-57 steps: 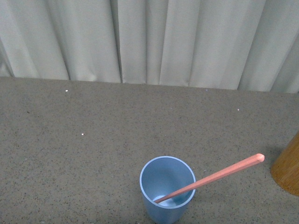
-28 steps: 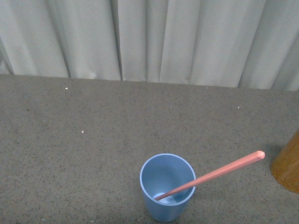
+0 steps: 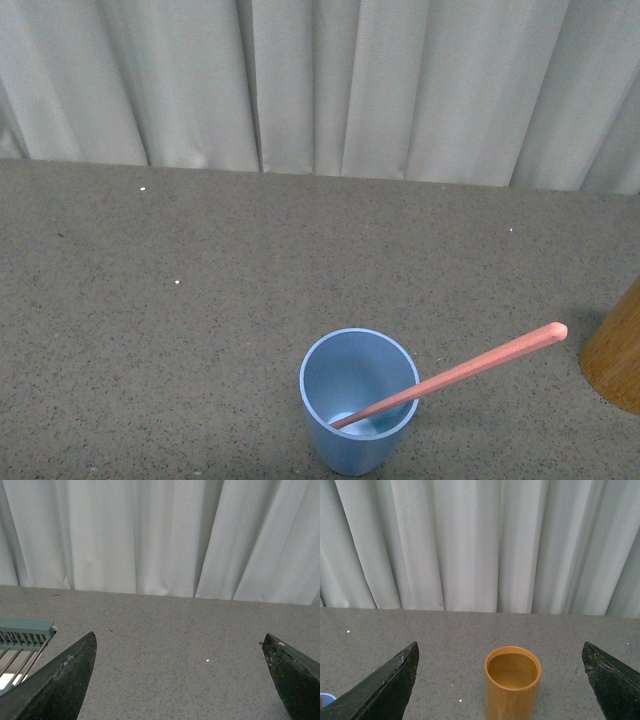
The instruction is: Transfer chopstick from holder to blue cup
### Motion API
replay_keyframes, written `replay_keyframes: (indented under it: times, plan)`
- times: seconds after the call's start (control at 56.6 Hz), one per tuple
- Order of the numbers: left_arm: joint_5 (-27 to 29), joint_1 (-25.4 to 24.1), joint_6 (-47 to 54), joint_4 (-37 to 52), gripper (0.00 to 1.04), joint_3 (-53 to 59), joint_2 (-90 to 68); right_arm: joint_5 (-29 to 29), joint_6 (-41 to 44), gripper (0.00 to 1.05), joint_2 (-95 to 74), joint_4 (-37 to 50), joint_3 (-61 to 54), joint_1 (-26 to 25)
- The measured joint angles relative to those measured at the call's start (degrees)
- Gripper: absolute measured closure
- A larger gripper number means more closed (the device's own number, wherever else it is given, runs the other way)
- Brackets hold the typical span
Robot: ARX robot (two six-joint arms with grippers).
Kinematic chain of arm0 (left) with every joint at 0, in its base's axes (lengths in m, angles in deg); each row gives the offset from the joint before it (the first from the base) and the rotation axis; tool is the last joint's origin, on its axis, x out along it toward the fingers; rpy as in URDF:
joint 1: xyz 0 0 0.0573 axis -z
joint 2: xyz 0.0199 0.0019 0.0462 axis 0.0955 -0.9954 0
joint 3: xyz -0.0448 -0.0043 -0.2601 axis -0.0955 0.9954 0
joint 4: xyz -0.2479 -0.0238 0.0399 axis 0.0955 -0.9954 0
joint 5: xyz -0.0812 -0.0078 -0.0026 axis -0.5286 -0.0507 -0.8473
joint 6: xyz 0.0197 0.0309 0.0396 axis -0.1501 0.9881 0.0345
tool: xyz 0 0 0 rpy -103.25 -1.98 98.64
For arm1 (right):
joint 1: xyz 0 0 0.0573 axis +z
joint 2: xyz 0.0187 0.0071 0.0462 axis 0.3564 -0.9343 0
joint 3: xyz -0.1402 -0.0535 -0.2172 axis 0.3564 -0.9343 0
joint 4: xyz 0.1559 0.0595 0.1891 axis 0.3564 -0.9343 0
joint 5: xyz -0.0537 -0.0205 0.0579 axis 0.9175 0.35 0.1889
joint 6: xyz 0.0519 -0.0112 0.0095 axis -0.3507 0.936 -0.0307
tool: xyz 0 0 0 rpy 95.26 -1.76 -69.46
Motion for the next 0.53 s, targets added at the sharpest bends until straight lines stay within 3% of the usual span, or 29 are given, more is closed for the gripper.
replay_keyframes:
  times: [0.53]
  plan:
    - [0.0,0.0,0.0,0.0,0.07,0.0,0.0,0.0,0.0,0.1,0.0,0.0,0.0,0.0]
